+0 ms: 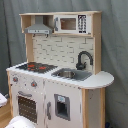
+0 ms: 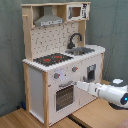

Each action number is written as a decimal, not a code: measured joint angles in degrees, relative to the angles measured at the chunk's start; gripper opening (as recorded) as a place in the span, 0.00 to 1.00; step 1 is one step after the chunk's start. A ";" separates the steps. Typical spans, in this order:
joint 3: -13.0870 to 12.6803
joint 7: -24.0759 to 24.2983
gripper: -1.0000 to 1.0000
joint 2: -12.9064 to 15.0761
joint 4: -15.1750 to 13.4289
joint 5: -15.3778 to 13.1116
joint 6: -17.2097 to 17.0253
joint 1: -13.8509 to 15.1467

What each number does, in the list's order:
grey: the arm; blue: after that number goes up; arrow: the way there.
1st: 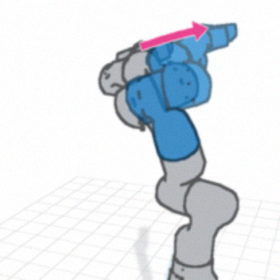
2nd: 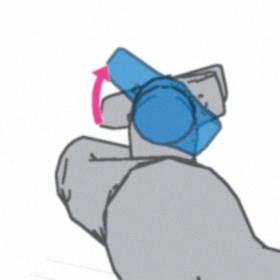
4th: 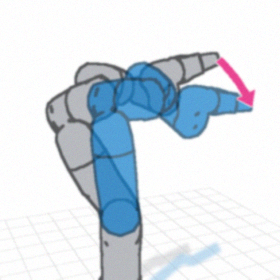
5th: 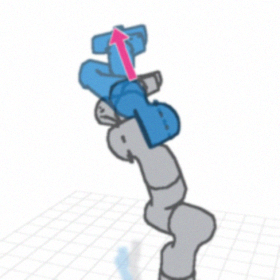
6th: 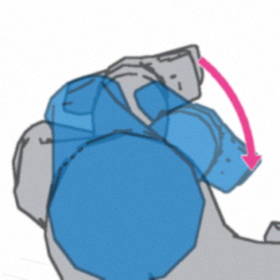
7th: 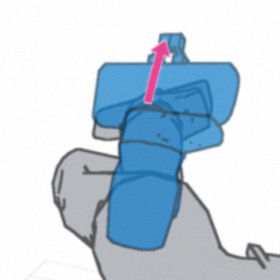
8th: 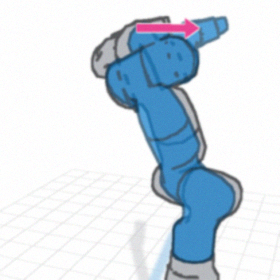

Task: Play with the kitchen

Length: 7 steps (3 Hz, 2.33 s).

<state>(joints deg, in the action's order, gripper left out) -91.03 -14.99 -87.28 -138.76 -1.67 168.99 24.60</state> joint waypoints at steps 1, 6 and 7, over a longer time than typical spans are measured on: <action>-0.24 -3.87 1.00 -0.43 -2.03 0.75 -2.72 -3.93; -1.01 -22.81 1.00 -2.54 -11.96 4.33 -16.16 -23.32; -1.13 -26.44 1.00 -3.05 -13.89 5.05 -18.78 -27.08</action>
<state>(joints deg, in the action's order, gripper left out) -92.16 -41.43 -90.32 -152.66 3.38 150.21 -2.48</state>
